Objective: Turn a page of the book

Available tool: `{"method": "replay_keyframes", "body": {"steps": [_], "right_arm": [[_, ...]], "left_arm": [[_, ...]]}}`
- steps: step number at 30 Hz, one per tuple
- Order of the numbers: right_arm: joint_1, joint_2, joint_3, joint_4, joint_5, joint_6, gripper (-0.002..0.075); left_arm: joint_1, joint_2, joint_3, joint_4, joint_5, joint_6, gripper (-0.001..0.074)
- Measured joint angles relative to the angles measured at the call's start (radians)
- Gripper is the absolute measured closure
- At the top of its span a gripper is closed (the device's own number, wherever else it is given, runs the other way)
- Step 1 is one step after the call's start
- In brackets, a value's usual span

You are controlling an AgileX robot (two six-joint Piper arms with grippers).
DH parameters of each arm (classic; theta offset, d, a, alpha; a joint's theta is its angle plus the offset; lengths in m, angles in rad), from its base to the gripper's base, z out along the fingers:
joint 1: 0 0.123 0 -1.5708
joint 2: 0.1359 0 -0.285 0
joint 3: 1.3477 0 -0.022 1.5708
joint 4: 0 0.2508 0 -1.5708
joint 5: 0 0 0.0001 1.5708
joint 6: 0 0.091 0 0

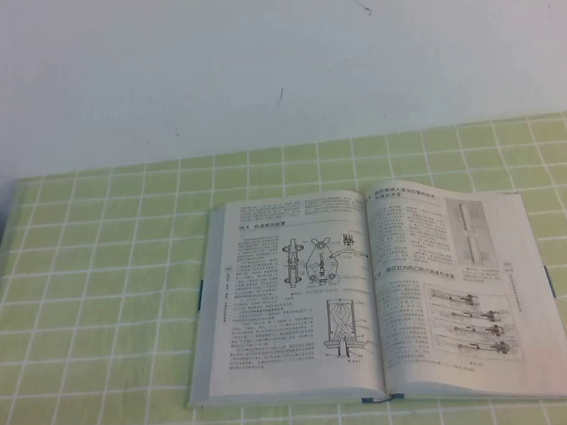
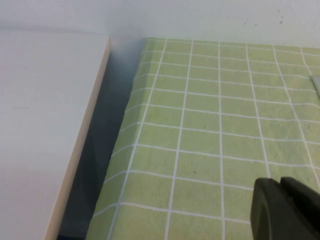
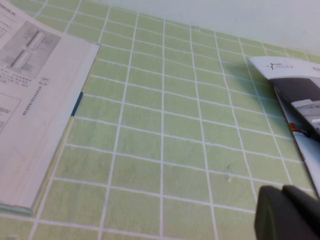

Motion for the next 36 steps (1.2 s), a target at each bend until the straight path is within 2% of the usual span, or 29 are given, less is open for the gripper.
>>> {"method": "replay_keyframes", "body": {"steps": [21, 25, 29, 31, 36], "right_arm": [[0.0, 0.0, 0.0, 0.025, 0.001, 0.002, 0.0729], [0.0, 0.0, 0.0, 0.035, 0.001, 0.002, 0.0729], [0.0, 0.0, 0.0, 0.145, 0.001, 0.009, 0.0729], [0.0, 0.0, 0.0, 0.251, 0.001, 0.027, 0.0729], [0.0, 0.0, 0.002, 0.702, -0.005, 0.141, 0.0729]], "left_arm": [[0.0, 0.0, 0.0, -0.002, 0.0, 0.002, 0.0738], [0.0, 0.0, 0.0, -0.049, 0.0, 0.002, 0.0738], [0.0, 0.0, 0.004, -0.286, -0.033, -0.002, 0.0738], [0.0, 0.0, 0.004, -0.497, -0.065, -0.016, 0.0738], [0.0, 0.0, 0.004, -0.962, -0.176, -0.025, 0.0738]]}}
